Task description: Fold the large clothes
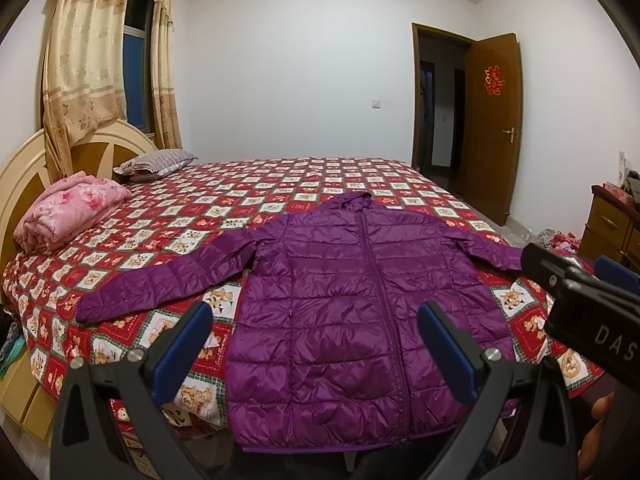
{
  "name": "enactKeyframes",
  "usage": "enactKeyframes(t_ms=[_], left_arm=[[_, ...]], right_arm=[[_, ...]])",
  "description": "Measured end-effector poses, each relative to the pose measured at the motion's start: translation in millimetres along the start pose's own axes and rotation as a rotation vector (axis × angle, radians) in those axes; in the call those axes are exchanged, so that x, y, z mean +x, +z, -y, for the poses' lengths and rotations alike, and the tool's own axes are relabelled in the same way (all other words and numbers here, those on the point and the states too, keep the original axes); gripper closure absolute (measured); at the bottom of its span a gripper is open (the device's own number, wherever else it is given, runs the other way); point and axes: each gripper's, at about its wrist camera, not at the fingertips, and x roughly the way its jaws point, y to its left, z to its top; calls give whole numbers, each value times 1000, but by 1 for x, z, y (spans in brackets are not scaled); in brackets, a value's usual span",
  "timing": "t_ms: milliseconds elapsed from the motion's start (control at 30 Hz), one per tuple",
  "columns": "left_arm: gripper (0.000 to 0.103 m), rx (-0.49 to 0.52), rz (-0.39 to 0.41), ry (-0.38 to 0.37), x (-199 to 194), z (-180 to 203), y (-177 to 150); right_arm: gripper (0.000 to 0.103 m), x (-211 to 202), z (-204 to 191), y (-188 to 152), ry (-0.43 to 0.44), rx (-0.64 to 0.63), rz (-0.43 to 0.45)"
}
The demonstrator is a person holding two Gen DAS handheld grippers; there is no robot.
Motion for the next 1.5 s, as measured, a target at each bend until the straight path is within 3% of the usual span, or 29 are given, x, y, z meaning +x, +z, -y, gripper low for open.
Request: enactKeyframes(t_ms=[1500], left_arm=[[0,1,0,1,0,-1,0]], right_arm=[[1,1,-4,-7,1,4,-2]])
